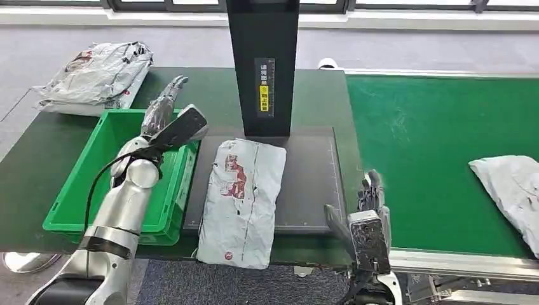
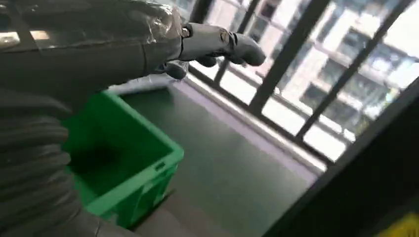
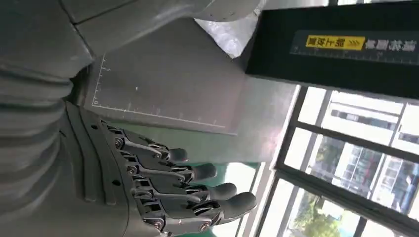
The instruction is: Moved the parcel from conveyor to table for the left to box.
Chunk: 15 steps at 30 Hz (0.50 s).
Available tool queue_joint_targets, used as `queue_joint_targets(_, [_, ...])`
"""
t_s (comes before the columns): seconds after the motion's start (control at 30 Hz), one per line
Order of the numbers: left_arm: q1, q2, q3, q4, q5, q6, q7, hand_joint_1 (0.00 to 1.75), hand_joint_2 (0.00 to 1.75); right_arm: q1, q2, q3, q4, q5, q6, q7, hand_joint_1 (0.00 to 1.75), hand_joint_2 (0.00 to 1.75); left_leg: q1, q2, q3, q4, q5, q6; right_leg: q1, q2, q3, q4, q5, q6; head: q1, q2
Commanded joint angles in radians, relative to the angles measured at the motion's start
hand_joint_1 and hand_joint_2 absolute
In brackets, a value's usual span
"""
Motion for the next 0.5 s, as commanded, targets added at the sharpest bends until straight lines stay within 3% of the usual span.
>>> queue_joint_targets(0.03, [-0.008, 0.013, -0.243, 0.204, 0.006, -0.159, -0.039, 0.0, 1.75, -0.127, 0.018, -0.07, 0.123, 0.012, 0.042, 0.029, 0.0, 1.75, 0.001, -0.002, 0.003, -0.004, 0.002, 0.0, 0.003, -0.008, 0.005, -0.005, 0.001, -0.001, 0.0, 0.0])
queue_joint_targets(0.2, [0.015, 0.034, -0.355, 0.192, 0.091, -0.23, -0.077, 0.0, 1.75, -0.116, 0.003, -0.063, 0.122, 0.018, 0.042, 0.037, 0.0, 1.75, 0.0, 0.001, 0.002, -0.003, 0.001, 0.001, 0.002, -0.005, 0.004, -0.004, 0.001, -0.001, 0.0, 0.0])
queue_joint_targets(0.5, [0.027, 0.051, -0.368, 0.168, 0.111, -0.234, -0.072, 0.0, 1.75, -0.114, -0.001, -0.06, 0.13, 0.016, 0.04, 0.033, 0.0, 1.75, 0.001, 0.001, 0.001, -0.002, 0.001, 0.0, 0.003, -0.005, 0.002, -0.003, 0.001, -0.001, 0.0, 0.0])
